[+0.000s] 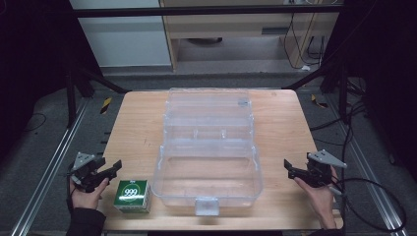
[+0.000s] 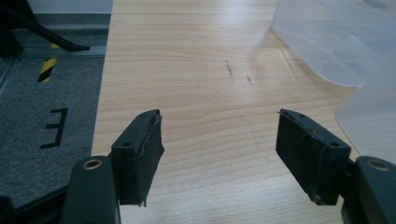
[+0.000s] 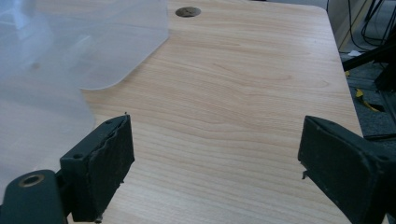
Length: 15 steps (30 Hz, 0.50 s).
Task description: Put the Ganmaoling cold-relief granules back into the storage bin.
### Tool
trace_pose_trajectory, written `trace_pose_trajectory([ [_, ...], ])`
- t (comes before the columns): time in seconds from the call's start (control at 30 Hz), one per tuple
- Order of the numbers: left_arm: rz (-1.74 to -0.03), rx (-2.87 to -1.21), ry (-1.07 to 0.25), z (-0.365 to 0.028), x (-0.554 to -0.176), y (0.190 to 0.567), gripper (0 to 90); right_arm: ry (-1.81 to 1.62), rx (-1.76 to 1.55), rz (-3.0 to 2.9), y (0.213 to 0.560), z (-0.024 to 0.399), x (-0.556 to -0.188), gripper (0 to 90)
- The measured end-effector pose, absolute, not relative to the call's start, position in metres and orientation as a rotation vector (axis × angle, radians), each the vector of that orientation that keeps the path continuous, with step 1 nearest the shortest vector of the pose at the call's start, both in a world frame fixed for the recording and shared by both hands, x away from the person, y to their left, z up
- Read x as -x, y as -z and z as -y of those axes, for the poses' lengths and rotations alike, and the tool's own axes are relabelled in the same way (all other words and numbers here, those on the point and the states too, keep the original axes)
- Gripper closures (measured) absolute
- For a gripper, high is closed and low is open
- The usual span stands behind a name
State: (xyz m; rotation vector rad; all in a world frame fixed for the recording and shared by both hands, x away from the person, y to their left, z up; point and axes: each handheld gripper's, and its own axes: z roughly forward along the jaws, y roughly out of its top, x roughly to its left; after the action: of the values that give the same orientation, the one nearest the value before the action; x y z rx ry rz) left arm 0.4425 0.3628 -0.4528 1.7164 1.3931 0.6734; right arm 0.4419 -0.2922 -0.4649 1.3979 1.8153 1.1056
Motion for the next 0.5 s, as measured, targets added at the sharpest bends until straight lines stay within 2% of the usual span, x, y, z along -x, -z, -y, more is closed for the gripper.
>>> trace_pose_trajectory([
  [0.37, -1.324, -1.768, -0.664, -0.359, -0.442, 0.443, 29.9, -1.093, -1.402, -1.84, 0.465, 0.291, -0.441, 9.0],
  [0.5, -1.274, -1.831, -0.618, -0.357, -0.442, 0.438, 28.0, -1.098, -1.377, -1.84, 0.464, 0.291, -0.438, 10.0],
])
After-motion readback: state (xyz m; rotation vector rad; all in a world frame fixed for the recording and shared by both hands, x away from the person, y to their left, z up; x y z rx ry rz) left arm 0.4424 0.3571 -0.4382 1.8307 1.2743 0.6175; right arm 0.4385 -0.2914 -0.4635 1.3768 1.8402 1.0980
